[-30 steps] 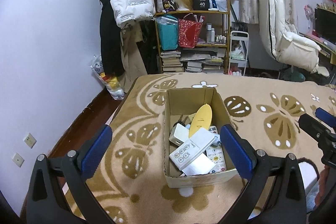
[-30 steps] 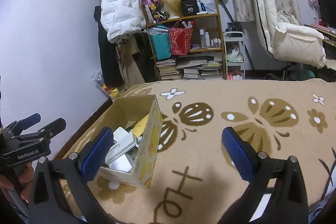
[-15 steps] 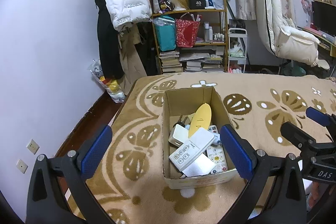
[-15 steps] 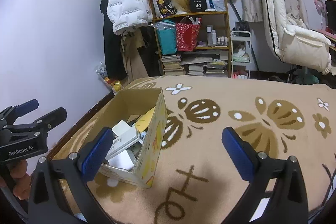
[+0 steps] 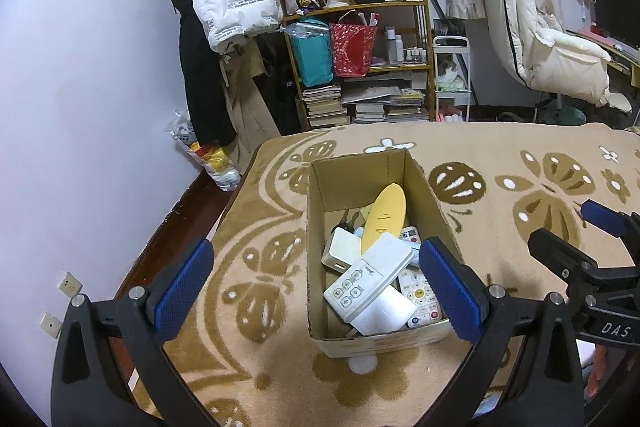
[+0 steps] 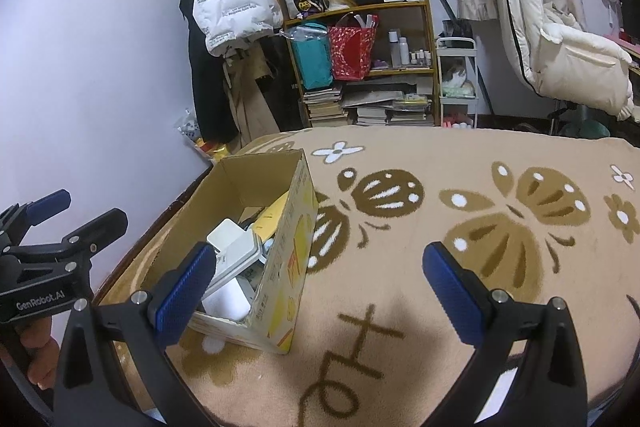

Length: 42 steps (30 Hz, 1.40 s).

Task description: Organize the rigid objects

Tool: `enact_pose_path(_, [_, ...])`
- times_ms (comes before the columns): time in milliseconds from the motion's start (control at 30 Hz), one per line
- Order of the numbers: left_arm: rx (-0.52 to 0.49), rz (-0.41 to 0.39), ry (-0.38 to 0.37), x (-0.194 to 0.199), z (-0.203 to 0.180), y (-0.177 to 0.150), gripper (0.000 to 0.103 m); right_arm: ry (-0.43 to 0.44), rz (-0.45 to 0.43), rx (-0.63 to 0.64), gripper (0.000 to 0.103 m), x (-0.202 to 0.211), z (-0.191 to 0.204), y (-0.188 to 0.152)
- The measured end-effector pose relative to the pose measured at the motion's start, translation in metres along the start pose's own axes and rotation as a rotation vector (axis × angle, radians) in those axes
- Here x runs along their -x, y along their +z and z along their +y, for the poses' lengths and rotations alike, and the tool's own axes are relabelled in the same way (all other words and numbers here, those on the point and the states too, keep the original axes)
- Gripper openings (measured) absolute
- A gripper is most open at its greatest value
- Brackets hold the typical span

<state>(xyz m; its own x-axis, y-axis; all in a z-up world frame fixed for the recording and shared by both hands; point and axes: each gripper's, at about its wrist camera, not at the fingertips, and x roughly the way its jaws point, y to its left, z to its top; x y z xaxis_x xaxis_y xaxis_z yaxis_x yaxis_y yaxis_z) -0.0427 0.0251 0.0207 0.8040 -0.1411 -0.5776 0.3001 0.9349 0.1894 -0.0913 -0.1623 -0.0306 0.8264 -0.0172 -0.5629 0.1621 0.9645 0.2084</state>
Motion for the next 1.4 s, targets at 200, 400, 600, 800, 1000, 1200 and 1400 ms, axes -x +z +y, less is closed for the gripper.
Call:
enact_pose_path(200, [0.000,0.009,0.019,-0.0035,0.0000,0.0003,0.102,0.004,-0.006,0.001,0.103,-0.0021,0.0012,-0.0016])
enact_pose_path(400, [-0.003,0.008,0.027,-0.0038,-0.0001,0.0005,0.102,0.004,-0.003,-0.003,0.103,-0.0021,0.0003,-0.0019])
enact_pose_path(600, [-0.008,0.009,0.024,-0.0040,-0.0001,0.0001,0.102,0.003,-0.004,-0.007,0.103,-0.0031,0.0013,-0.0015])
enact_pose_path(800, [-0.010,0.009,0.028,-0.0041,-0.0003,-0.0002,0.102,-0.002,0.002,-0.003,0.103,-0.0049,0.0000,-0.0003])
enact_pose_path(1000, [-0.005,0.016,0.032,-0.0075,0.0003,-0.0024,0.102,-0.004,0.002,-0.003,0.103,-0.0050,-0.0019,0.0001])
enact_pose_path(1200, [-0.008,0.016,0.033,-0.0086,0.0005,-0.0026,0.102,-0.005,0.004,-0.005,0.103,-0.0055,-0.0043,0.0004])
enact_pose_path(1400, [-0.016,0.016,0.033,-0.0097,-0.0007,-0.0027,0.102,-0.012,0.009,-0.010,0.103,-0.0090,-0.0067,-0.0005])
